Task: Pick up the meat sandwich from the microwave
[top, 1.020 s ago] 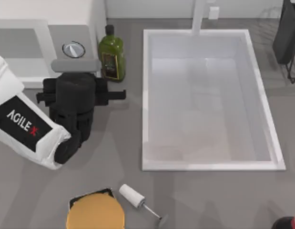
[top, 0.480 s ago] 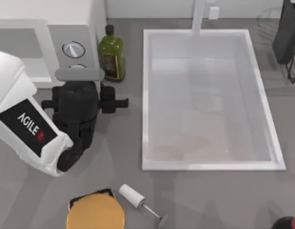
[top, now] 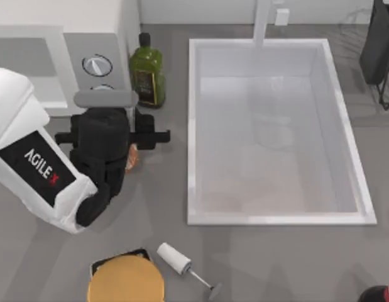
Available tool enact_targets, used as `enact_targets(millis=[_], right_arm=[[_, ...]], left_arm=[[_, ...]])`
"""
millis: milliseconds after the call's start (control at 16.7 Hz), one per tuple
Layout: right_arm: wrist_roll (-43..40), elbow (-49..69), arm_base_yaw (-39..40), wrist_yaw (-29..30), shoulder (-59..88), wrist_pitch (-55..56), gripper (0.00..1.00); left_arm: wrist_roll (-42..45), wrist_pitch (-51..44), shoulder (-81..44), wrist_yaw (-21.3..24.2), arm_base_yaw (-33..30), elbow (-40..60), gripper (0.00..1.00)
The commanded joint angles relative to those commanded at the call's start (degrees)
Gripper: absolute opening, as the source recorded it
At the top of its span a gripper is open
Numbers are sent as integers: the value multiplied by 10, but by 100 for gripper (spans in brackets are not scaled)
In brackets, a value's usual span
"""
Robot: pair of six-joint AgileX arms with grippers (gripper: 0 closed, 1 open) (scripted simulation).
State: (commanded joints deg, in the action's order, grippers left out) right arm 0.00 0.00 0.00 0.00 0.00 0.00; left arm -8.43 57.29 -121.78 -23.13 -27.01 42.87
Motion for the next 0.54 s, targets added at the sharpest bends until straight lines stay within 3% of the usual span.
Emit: enact_targets(millis=[180,540], right_arm=[[0,0,0,0,0,0,100],[0,0,0,0,0,0,100]], left_arm=[[0,0,0,0,0,0,98],[0,0,0,0,0,0,100]])
